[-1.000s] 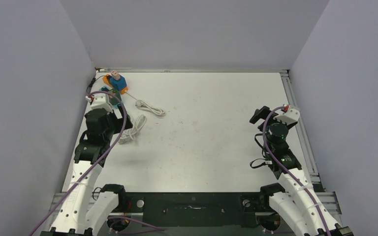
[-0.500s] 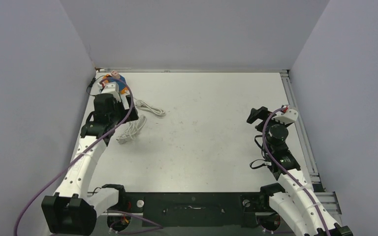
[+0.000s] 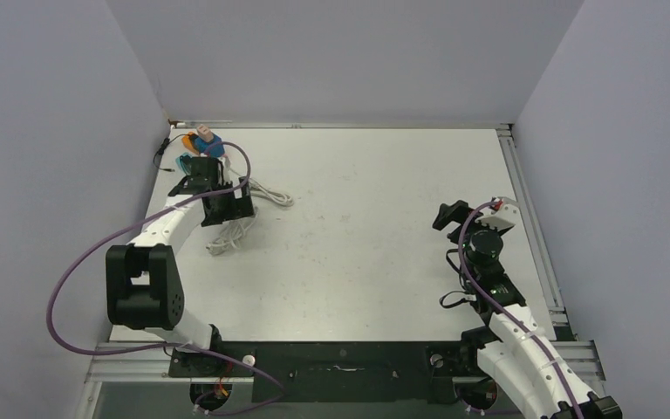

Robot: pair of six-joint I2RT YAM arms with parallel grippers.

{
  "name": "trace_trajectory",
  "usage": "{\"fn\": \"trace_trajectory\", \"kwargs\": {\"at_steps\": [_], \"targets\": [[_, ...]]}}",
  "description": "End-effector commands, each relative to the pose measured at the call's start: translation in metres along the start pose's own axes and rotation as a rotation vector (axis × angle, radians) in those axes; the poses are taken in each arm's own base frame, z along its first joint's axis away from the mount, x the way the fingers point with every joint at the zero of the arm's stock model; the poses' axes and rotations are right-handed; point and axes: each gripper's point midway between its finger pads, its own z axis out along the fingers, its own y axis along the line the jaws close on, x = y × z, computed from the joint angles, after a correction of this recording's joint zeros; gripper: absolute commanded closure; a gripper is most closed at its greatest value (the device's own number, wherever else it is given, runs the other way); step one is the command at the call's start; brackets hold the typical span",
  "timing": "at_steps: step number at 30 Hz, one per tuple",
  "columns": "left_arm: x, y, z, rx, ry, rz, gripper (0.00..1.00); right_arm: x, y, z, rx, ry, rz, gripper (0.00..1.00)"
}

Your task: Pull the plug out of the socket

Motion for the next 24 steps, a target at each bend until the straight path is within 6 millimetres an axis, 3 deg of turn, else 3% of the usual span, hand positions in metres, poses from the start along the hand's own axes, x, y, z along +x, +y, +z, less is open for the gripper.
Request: {"fn": "trace_trajectory", "kwargs": {"at_steps": [1,6,9,21,24], "targets": [[-0.016,-0.002,-0.003,-0.002,-0.006,0.035,0.04,-0.010,0.008,0.004,-0.013,-0.046,0.020,0.10],[-0.005,0.005,0.011,-0.035,0.054,0.029,0.00,-0.005,0.008,0.006,-0.006,-0.034,0.012,0.10],[-0.002,0.006,0.017,-0.043,0.084,0.031,0.15,-0.004,0.009,0.007,-0.009,-0.030,0.006,0.10],[0.008,0.021,0.032,-0.116,0.138,0.034,0.21,0.000,0.010,0.009,-0.008,-0.015,-0.005,0.10],[0.013,0.022,0.037,-0.124,0.170,0.035,0.30,0.001,0.010,0.009,-0.006,-0.012,-0.009,0.10]]}}
